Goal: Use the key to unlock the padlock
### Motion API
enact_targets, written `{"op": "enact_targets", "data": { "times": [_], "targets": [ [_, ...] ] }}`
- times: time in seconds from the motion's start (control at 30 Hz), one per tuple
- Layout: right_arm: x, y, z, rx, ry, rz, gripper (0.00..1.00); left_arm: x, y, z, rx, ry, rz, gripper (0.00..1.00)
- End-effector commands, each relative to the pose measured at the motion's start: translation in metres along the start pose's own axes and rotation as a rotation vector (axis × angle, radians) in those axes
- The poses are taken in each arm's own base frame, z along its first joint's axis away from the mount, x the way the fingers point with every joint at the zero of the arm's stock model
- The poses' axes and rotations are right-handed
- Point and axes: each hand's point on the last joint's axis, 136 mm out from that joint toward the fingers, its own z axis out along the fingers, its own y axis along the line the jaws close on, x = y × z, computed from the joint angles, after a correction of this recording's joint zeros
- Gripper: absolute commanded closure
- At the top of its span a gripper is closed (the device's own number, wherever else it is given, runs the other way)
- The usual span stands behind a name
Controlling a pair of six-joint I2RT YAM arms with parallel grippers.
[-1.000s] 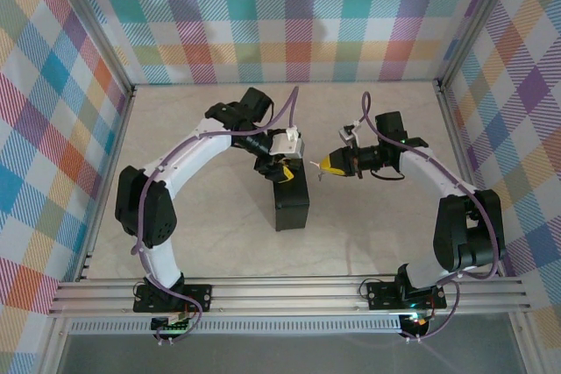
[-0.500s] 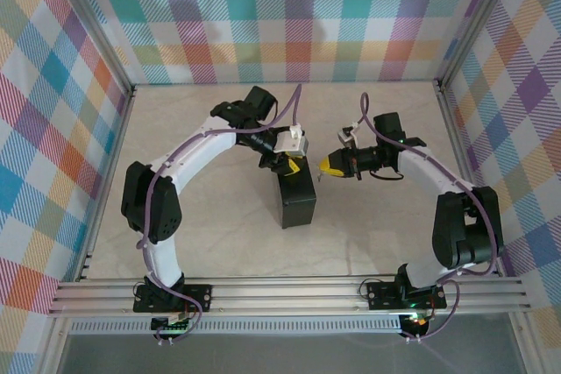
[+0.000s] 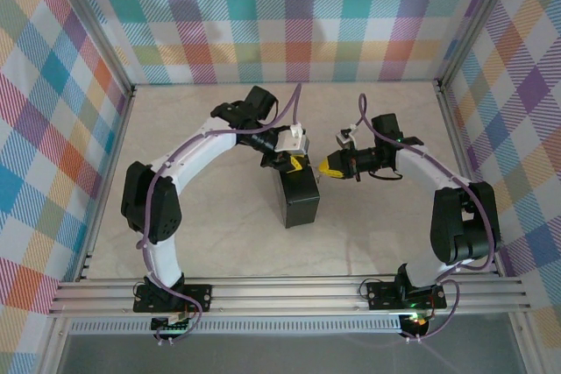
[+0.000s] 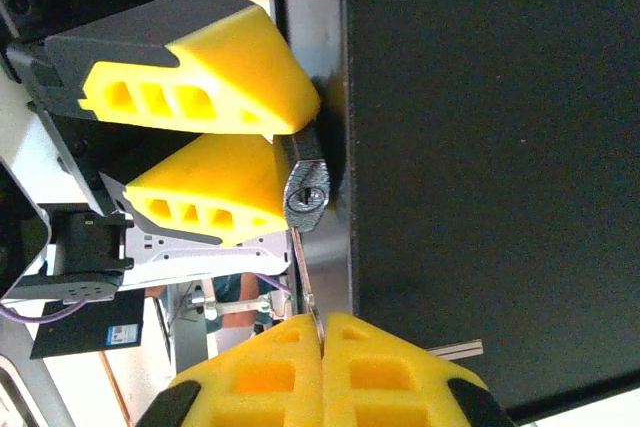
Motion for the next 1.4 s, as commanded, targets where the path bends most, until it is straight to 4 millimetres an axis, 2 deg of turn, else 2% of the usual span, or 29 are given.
{"op": "enact_targets", "data": {
  "times": [0.0, 0.4, 0.83, 1.37],
  "targets": [
    [-0.002, 0.015, 0.002, -0.052, 0.031, -0.024, 1.00, 0.015, -0.004, 0.009, 0.006, 0.040, -0.017, 0.81],
    [-0.004, 0.007, 0.010, -0.037, 0.044, -0.012, 1.00, 0.020, -0.006, 0.011, 0.004, 0.049, -0.025, 0.81],
    [-0.006, -0.002, 0.001, -0.058, 0.007, 0.000, 1.00, 0.021, -0.004, 0.005, -0.001, 0.054, -0.042, 0.80],
    [-0.006, -0.012, 0.004, -0.051, 0.016, 0.026, 1.00, 0.020, -0.005, 0.003, -0.002, 0.049, -0.046, 0.79]
  ]
}}
